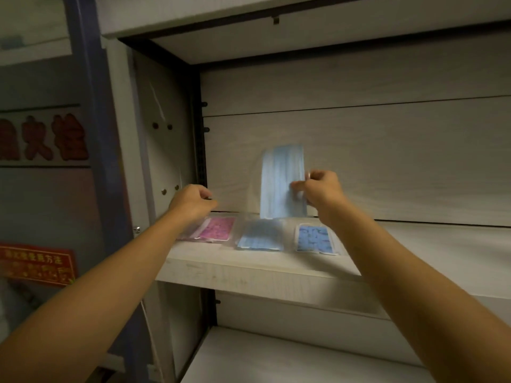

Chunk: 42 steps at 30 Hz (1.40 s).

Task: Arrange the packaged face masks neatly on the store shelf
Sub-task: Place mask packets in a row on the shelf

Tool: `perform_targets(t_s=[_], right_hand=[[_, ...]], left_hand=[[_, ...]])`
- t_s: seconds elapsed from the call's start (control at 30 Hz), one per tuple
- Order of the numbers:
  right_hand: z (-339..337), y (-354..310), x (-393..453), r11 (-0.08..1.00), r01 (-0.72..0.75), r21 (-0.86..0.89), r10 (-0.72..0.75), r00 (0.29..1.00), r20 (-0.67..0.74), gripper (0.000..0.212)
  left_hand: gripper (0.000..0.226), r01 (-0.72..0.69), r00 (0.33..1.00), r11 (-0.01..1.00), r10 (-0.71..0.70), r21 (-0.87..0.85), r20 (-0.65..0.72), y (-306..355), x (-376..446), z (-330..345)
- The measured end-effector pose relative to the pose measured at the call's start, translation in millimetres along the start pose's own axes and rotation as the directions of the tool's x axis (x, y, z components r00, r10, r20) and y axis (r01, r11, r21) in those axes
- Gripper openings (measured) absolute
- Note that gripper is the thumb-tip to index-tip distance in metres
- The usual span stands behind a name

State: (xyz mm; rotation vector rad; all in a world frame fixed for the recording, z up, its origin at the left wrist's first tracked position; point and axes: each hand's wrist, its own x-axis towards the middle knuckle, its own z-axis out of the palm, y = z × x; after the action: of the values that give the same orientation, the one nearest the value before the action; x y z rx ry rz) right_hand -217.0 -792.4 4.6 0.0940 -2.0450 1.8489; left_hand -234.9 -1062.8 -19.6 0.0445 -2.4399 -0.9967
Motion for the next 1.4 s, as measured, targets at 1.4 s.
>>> perform_targets(t_s=[1.4], right_hand=[[-113,39,-71,0.253,0.008,-0.967,-0.07,0.997,-0.01,0.042]], left_hand=[[0.038,-0.451,0.841,0.891,0.405,0.051,0.358,86,-53,86]])
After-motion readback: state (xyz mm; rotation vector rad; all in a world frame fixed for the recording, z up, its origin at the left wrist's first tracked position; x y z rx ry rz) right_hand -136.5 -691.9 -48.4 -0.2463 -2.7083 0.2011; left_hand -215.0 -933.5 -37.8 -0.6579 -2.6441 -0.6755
